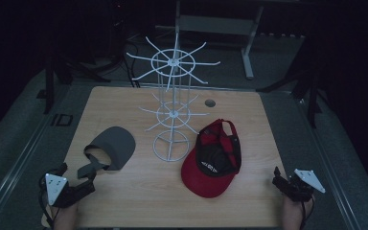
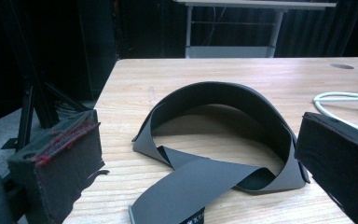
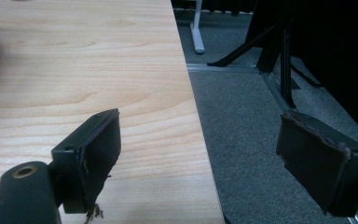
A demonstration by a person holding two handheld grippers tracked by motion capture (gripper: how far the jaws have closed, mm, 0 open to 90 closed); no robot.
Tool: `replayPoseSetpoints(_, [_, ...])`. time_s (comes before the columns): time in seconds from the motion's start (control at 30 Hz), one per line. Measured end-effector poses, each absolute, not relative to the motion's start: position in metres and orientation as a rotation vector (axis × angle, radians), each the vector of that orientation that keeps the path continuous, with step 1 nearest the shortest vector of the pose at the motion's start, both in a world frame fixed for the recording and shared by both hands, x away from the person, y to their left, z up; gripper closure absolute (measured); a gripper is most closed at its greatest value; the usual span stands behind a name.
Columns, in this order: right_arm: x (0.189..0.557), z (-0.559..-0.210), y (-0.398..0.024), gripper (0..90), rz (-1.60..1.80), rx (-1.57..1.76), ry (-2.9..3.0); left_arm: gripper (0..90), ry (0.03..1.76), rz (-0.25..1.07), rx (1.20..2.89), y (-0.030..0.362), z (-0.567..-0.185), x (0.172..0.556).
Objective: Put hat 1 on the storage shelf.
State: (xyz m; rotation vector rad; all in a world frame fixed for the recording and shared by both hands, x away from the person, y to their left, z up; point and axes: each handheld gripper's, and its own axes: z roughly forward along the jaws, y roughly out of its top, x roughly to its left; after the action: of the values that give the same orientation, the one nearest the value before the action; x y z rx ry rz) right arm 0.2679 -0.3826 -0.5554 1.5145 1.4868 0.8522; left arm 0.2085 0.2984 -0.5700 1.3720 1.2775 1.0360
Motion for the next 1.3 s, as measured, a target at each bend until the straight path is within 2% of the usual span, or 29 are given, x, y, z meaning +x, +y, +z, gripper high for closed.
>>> replayPoseSetpoints(0.5, [0.269, -0.540, -0.375, 11.1, 0.917, 1.608, 1.684, 1.1, 1.275, 1.007, 1.385, 0.296, -0.567, 0.207])
replayPoseSetpoints(0.6, [0.269, -0.527, -0.369, 13.3, 0.919, 1.588, 1.731, 1.1, 1.266, 1.004, 1.405, 0.293, -0.566, 0.207])
replayPoseSetpoints(0.87, [0.277, -0.512, -0.349, 13.7, 0.932, 1.508, 1.825, 1.1, 1.258, 0.940, 1.415, 0.284, -0.562, 0.205])
replayPoseSetpoints(1.3, [0.292, -0.485, -0.319, 13.8, 0.959, 1.379, 1.910, 1.1, 1.233, 0.918, 1.420, 0.279, -0.561, 0.204])
